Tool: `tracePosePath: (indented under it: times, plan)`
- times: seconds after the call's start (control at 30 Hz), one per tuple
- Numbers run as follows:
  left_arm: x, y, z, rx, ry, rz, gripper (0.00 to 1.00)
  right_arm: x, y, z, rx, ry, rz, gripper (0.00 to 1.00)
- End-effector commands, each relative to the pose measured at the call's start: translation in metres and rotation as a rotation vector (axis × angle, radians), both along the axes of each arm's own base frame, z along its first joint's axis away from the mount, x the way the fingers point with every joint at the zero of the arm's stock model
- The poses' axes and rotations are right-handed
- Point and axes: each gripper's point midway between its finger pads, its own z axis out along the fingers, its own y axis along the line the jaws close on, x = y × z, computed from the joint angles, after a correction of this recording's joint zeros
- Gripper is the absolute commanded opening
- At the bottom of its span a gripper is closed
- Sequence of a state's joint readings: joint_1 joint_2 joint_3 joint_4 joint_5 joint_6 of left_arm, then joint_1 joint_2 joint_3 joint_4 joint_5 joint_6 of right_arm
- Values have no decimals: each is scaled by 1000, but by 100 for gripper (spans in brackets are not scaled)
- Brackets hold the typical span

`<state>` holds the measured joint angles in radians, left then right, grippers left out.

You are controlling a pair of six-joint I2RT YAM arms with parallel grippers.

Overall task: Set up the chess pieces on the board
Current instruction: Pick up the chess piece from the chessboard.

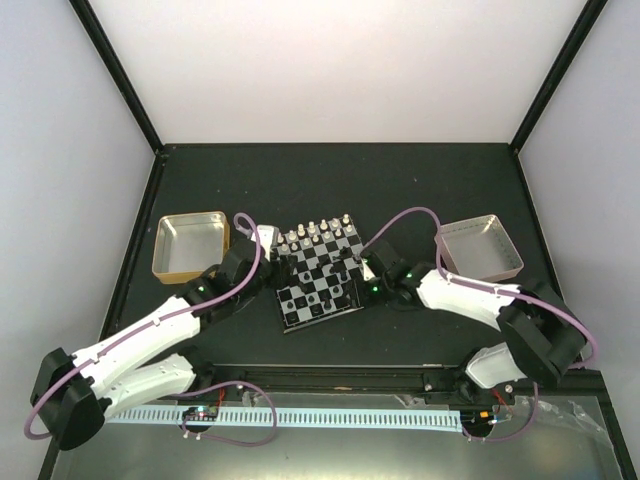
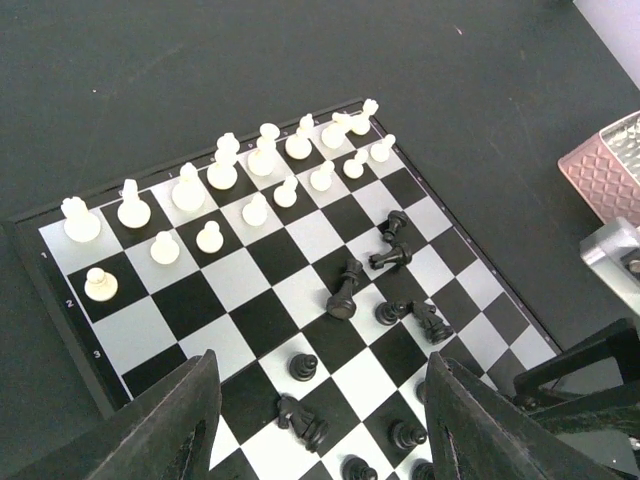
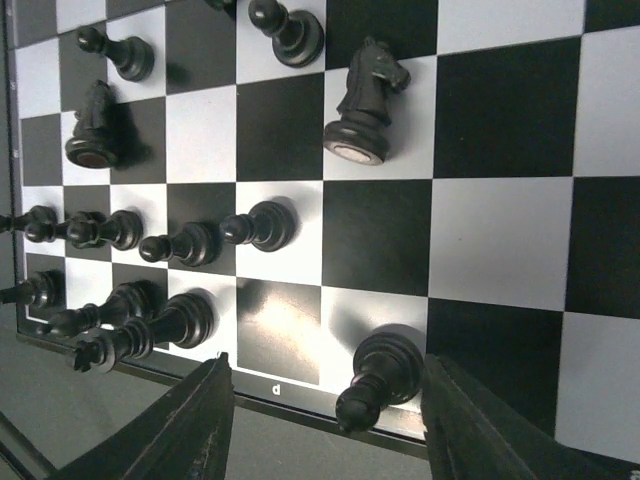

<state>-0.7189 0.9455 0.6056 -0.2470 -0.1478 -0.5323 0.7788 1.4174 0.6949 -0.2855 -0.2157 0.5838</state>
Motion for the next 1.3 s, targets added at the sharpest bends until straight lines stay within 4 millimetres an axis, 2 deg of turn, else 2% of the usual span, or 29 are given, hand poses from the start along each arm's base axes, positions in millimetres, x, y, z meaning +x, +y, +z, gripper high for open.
tracePosePath:
  times: [0.0,0.17,0.37,0.47,0.63,0.77,0.97,1.27]
  plan:
    - [1,5,4,-10,-12,20,58,1,4,-3,-36,26,9,48]
    - [1,6,2,-6,-11,18,58,5,5,-6,-49,31,-5,41]
    - [1,8,1,-2,-11,24,58,9,5,-6,-68,23,-14,39]
    - [1,9,1,-1,-11,28,58,13,7,3,-52,-2,-14,43]
    - [2,11,3,-7,-16,33,58,28,12,33,-7,-94,-40,55]
    - [3,14,5,-13,-19,48,58,47,10,37,-72,-140,-80,57]
    - [3,22,6,-31,-21,81,59,73,25,32,-152,-157,-62,48]
    - [0,32,6,-48,-19,100,59,81,42,10,-271,-139,21,33]
